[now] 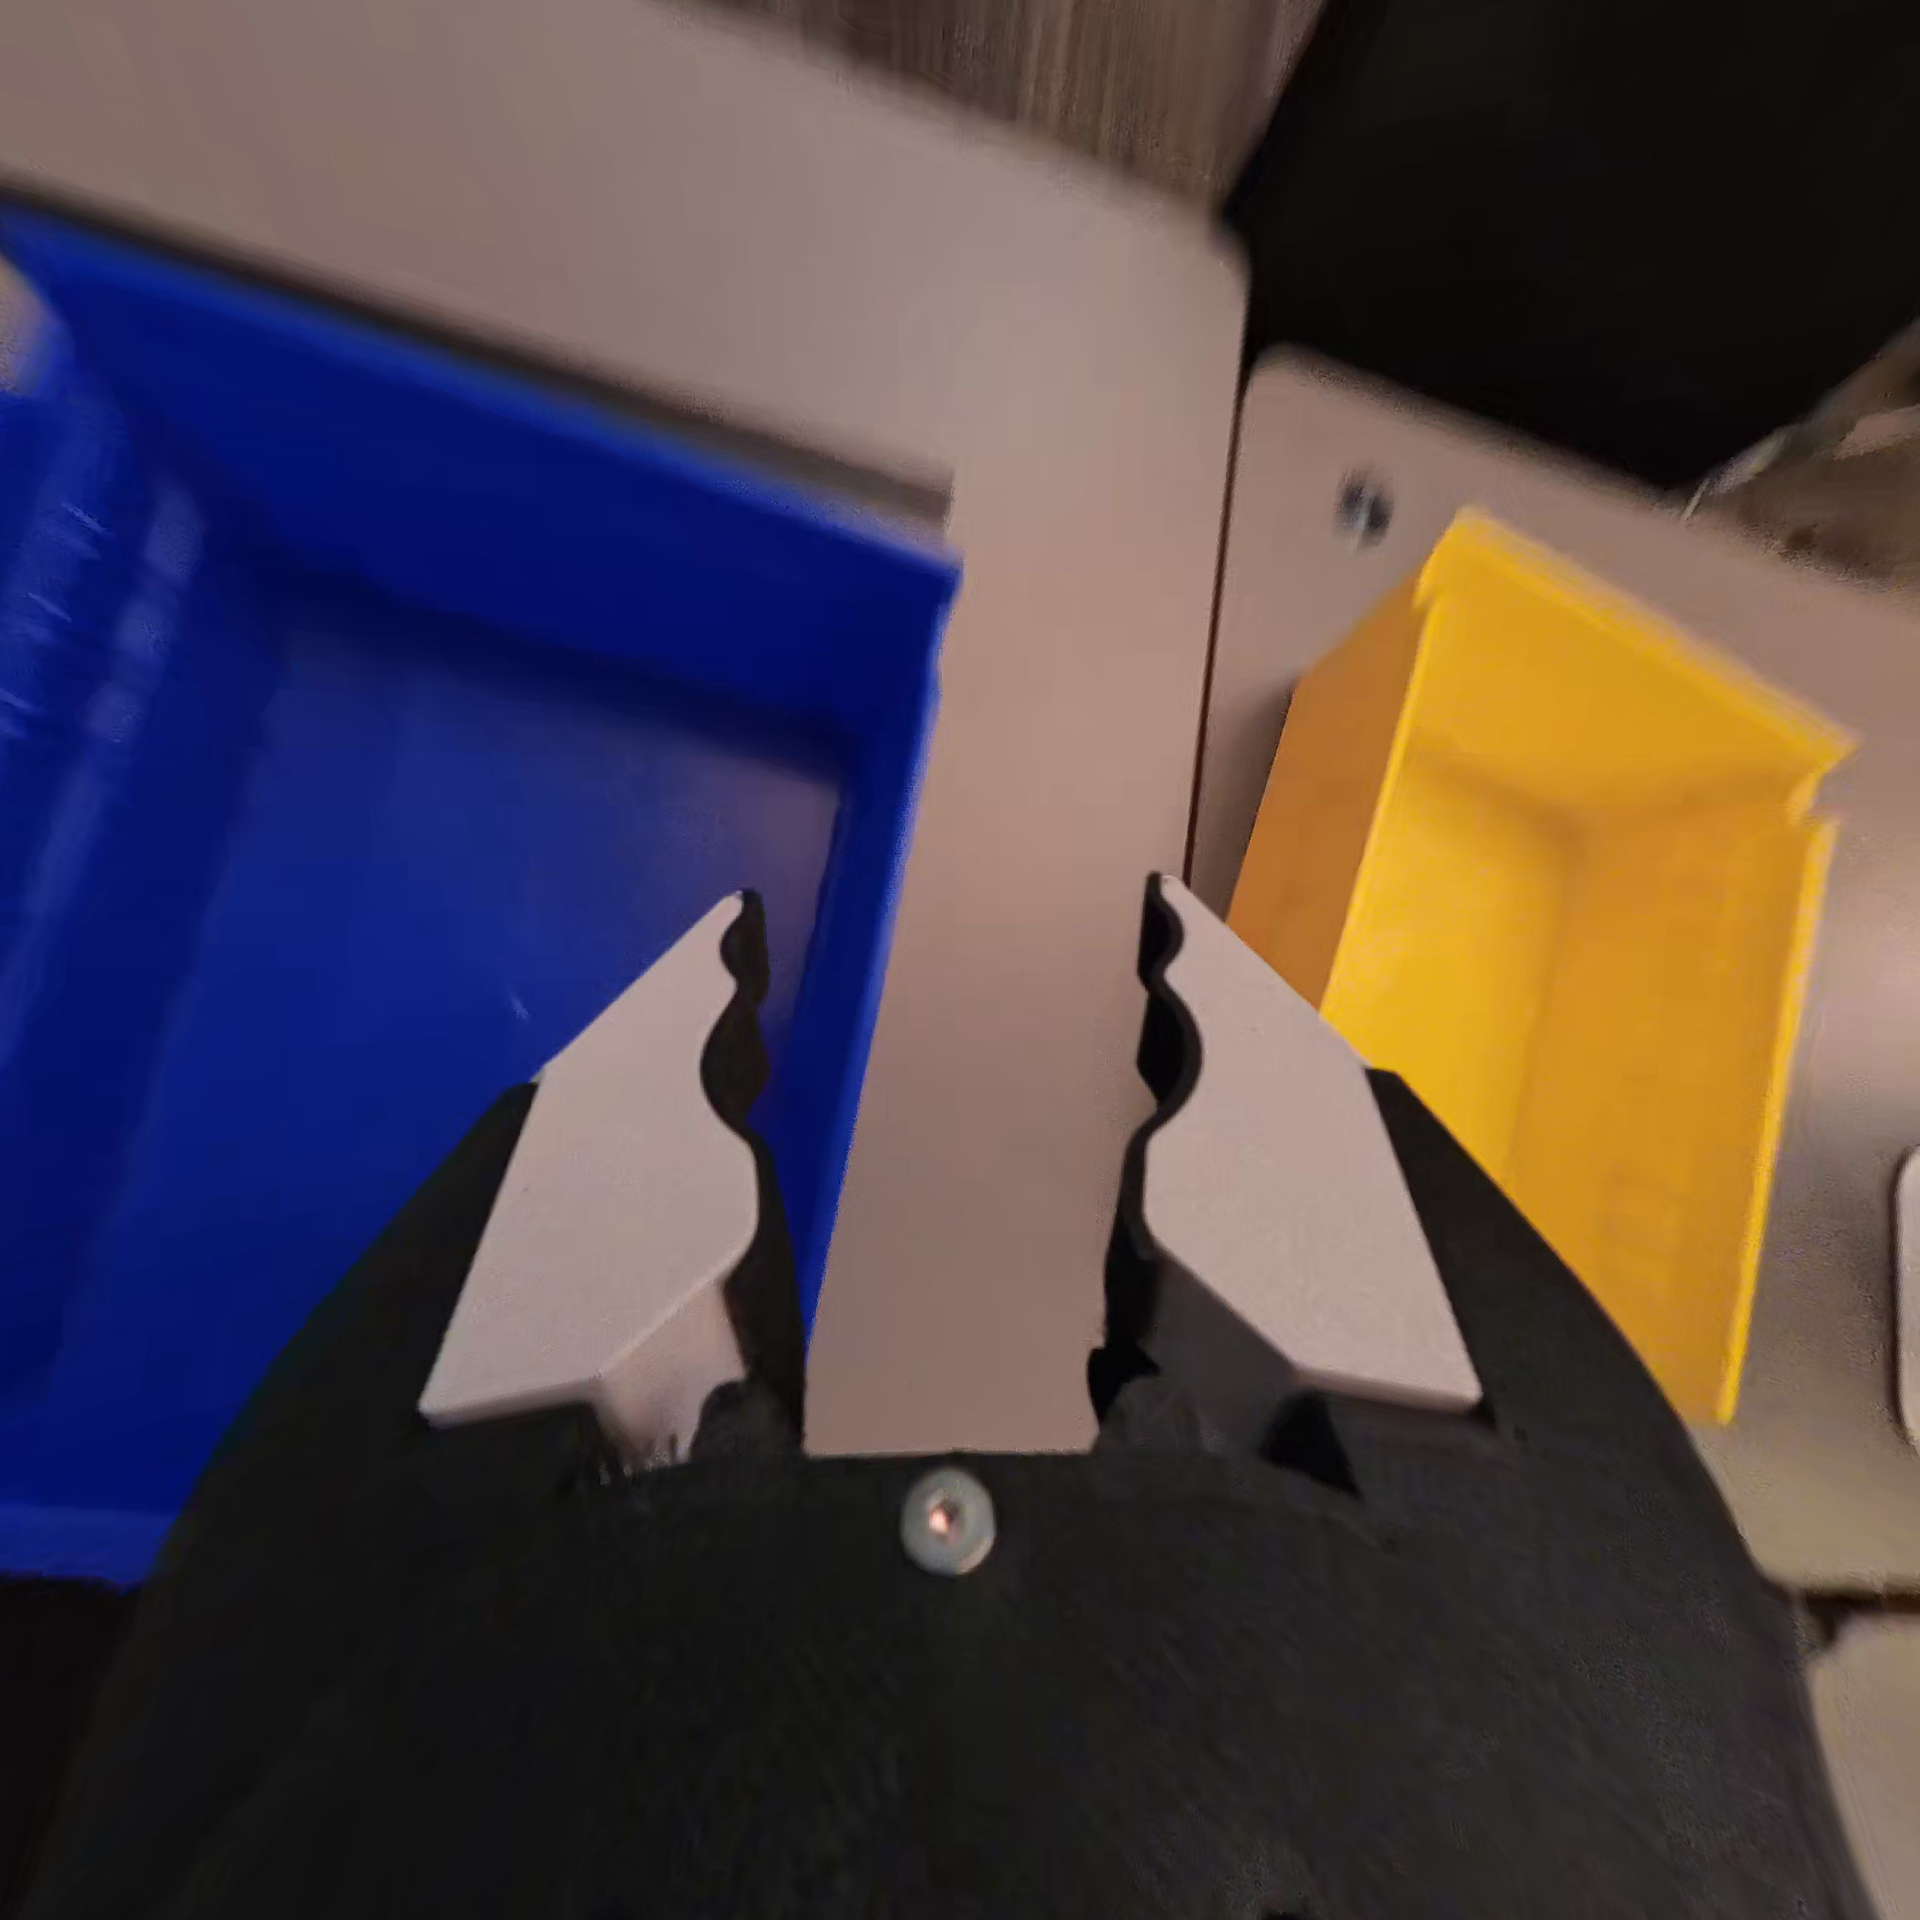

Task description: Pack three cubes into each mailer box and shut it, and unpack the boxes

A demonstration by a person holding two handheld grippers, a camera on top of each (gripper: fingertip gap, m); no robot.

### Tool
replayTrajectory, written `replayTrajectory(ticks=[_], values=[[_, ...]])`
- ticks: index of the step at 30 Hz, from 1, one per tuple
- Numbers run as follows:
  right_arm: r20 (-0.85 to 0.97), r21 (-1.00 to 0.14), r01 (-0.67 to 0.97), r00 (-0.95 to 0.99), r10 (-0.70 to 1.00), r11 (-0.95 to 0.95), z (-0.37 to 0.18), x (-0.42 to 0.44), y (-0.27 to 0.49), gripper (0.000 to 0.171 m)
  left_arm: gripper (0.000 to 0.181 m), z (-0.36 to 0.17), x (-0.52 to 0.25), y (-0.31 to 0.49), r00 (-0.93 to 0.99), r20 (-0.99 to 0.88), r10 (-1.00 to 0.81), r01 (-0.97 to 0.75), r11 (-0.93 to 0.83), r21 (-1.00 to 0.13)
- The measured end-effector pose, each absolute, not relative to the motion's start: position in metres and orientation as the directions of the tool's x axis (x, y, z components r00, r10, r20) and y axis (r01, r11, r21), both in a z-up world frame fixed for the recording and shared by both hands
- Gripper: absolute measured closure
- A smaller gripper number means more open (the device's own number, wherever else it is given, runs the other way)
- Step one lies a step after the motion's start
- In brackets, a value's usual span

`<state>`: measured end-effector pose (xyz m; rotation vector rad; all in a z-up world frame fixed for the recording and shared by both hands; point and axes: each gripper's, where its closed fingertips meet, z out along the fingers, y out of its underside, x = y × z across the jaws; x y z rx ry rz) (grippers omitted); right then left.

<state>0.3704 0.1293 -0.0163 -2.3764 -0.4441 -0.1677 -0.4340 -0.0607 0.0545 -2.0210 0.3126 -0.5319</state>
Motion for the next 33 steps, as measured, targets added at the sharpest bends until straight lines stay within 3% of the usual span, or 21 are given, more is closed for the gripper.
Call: replayTrajectory(ticks=[1, 3, 6, 7, 8, 10, 16, 22, 30, 33], values=[[0.237, -0.709, 0.359, 0.932, 0.274, -0.607, 0.012, 0.358, 0.131, 0.096, 0.102, 0.062, -0.415, -0.068, 0.839, 0.157, -0.521, -0.104, -0.437, -0.894], [0.169, -0.875, 0.293, 0.931, 0.323, -0.386, 0.070, 0.317, 0.130, 0.090, 0.071, 0.050, -0.384, -0.073, 0.782, -0.025, -0.623, -0.334, -0.385, -0.860], [-0.003, -0.999, 0.021, 0.863, 0.506, -0.041, 0.152, 0.241, 0.106, 0.085, 0.062, -0.006, -0.353, -0.070, 0.654, -0.183, -0.734, -0.648, -0.419, -0.636], [-0.052, -0.994, -0.095, 0.822, 0.566, 0.047, 0.175, 0.222, 0.095, 0.081, 0.054, -0.025, -0.346, -0.067, 0.614, -0.198, -0.764, -0.709, -0.424, -0.563], [-0.080, -0.975, -0.189, 0.784, 0.615, 0.113, 0.192, 0.208, 0.084, 0.078, 0.059, -0.042, -0.339, -0.067, 0.570, -0.188, -0.800, -0.753, -0.418, -0.508], [-0.077, -0.942, -0.275, 0.737, 0.672, 0.193, 0.208, 0.187, 0.070, 0.071, 0.057, -0.070, -0.335, -0.065, 0.508, -0.177, -0.843, -0.819, -0.408, -0.403], [-0.123, -0.944, -0.310, 0.649, 0.750, 0.113, 0.188, 0.153, 0.078, 0.069, 0.057, -0.104, -0.345, -0.055, 0.424, -0.129, -0.897, -0.892, -0.389, -0.229], [-0.293, -0.932, -0.338, 0.496, 0.817, -0.129, 0.147, 0.133, 0.103, 0.068, 0.059, -0.122, -0.344, -0.047, 0.442, -0.055, -0.895, -0.885, -0.425, -0.189], [-0.179, -0.975, -0.212, 0.565, 0.805, -0.067, 0.138, 0.123, 0.102, 0.069, 0.063, -0.126, -0.353, -0.061, 0.419, -0.061, -0.906, -0.908, -0.416, -0.054], [-0.179, -0.972, -0.229, 0.549, 0.816, -0.059, 0.144, 0.120, 0.095, 0.069, 0.053, -0.131, -0.354, -0.064, 0.404, -0.061, -0.912, -0.914, -0.404, -0.016]])
